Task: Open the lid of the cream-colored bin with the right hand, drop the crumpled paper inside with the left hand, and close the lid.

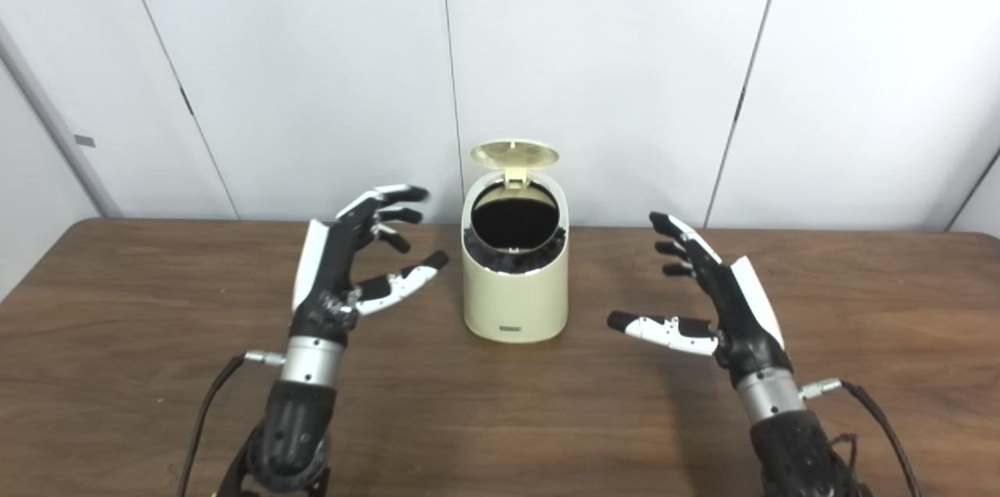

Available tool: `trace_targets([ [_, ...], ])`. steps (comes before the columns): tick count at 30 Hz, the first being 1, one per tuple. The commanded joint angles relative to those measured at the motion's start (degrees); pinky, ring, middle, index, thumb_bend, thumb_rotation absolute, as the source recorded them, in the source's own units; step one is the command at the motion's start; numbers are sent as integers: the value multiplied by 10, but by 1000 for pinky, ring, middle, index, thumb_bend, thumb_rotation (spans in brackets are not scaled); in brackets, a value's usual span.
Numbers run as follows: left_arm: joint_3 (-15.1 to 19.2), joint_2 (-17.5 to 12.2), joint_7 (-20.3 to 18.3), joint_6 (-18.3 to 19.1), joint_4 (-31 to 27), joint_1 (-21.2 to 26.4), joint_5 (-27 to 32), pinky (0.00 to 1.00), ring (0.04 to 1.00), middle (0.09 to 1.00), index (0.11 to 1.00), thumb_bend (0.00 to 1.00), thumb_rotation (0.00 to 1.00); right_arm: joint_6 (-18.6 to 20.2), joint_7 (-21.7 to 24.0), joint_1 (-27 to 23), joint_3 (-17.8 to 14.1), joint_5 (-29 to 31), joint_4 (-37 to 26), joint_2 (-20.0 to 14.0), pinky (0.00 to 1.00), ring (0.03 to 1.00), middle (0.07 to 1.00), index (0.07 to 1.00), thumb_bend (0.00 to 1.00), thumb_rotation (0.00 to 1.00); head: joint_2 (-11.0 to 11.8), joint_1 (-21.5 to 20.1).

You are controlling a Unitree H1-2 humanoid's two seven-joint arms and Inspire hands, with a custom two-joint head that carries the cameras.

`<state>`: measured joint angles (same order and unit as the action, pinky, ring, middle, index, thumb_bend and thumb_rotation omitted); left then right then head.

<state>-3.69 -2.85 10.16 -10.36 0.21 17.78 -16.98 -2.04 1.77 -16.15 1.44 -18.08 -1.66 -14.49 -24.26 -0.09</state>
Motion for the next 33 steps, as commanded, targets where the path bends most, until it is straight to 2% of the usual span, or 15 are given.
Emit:
trace_targets([
  [1,5,-6,-11,-28,-28,9,21,536,713,771,791,644,50,-36,-12,-40,2,-16,-16,-11,750,827,888,855,738,405,-1,0],
  [4,9,-11,-24,-25,-33,-1,36,554,719,788,809,655,82,-30,-5,-59,9,-27,-19,-14,784,843,922,846,789,473,4,-2],
  [6,10,-14,-25,-21,-35,-6,30,558,719,792,819,664,100,-27,3,-73,15,-31,-21,-19,810,875,935,852,789,487,4,-3],
  [8,11,-17,-28,-17,-37,-12,28,565,724,795,826,672,110,-24,8,-89,21,-40,-24,-24,856,930,930,862,773,477,5,-3],
  [10,12,-17,-32,-12,-38,-18,31,569,731,801,833,680,105,-24,9,-105,26,-50,-24,-25,895,941,892,855,764,419,5,-3],
  [12,13,-16,-35,-12,-37,-23,32,575,736,804,836,683,104,-25,9,-120,32,-64,-25,-26,858,909,872,845,759,400,5,-1],
  [15,14,-15,-37,-14,-33,-29,34,568,731,800,834,688,86,-7,20,-140,38,-73,-31,-24,789,870,863,834,779,448,5,-1],
  [24,13,-11,-42,-17,-25,-34,38,596,752,804,834,687,65,27,53,-181,55,-87,-48,-20,687,857,878,857,778,566,4,0],
  [29,12,-10,-42,-20,-20,-31,39,592,743,785,832,687,52,34,56,-195,63,-98,-41,-19,677,871,888,862,794,587,4,0],
  [33,11,-10,-42,-20,-19,-29,36,571,730,770,828,683,53,54,66,-200,73,-126,-46,-23,670,867,893,870,805,649,4,2],
])
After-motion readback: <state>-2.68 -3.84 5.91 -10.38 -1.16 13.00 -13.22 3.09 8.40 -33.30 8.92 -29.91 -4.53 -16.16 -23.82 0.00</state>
